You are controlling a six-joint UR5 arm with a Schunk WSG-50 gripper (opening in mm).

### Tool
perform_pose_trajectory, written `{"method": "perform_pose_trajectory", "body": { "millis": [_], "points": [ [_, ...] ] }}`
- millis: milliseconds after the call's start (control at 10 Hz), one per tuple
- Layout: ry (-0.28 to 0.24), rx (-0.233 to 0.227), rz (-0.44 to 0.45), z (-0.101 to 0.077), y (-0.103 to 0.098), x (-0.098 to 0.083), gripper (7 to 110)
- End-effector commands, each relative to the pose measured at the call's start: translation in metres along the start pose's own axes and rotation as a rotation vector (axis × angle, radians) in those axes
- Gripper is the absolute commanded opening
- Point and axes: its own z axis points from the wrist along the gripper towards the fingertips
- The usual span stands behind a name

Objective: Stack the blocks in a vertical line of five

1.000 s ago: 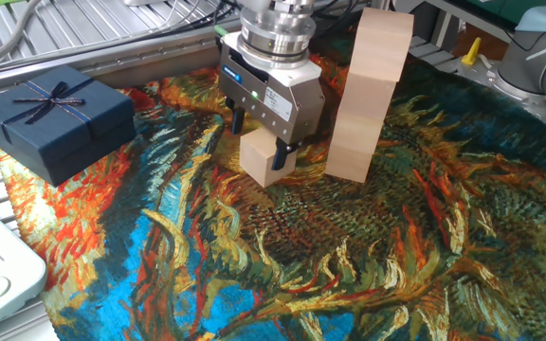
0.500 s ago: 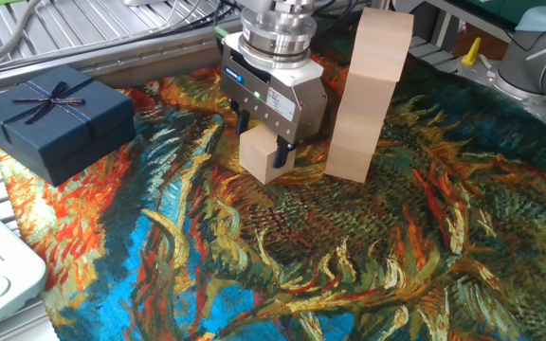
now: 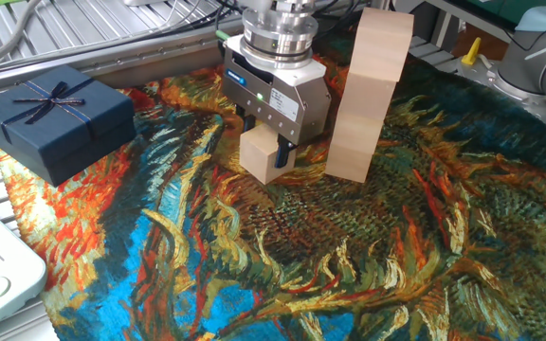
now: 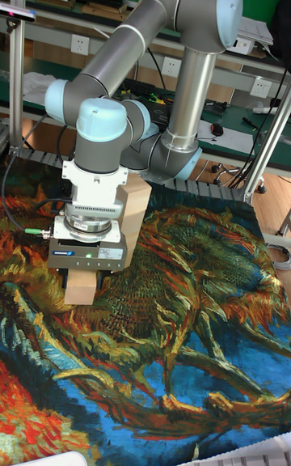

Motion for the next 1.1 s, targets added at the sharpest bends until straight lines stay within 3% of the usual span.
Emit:
{"method": "perform_pose_trajectory", "body": {
  "millis": [0, 100, 900, 1000],
  "points": [
    [-0.002, 0.000, -0.016, -0.0011, -0.0015, -0.0005, 66],
    [0.001, 0.013, -0.024, -0.0011, -0.0049, 0.0000, 88],
    [0.012, 0.018, 0.010, -0.0011, -0.0060, 0.0028, 88],
    [0.013, 0.016, 0.013, -0.0006, -0.0057, 0.0033, 66]
  ]
}}
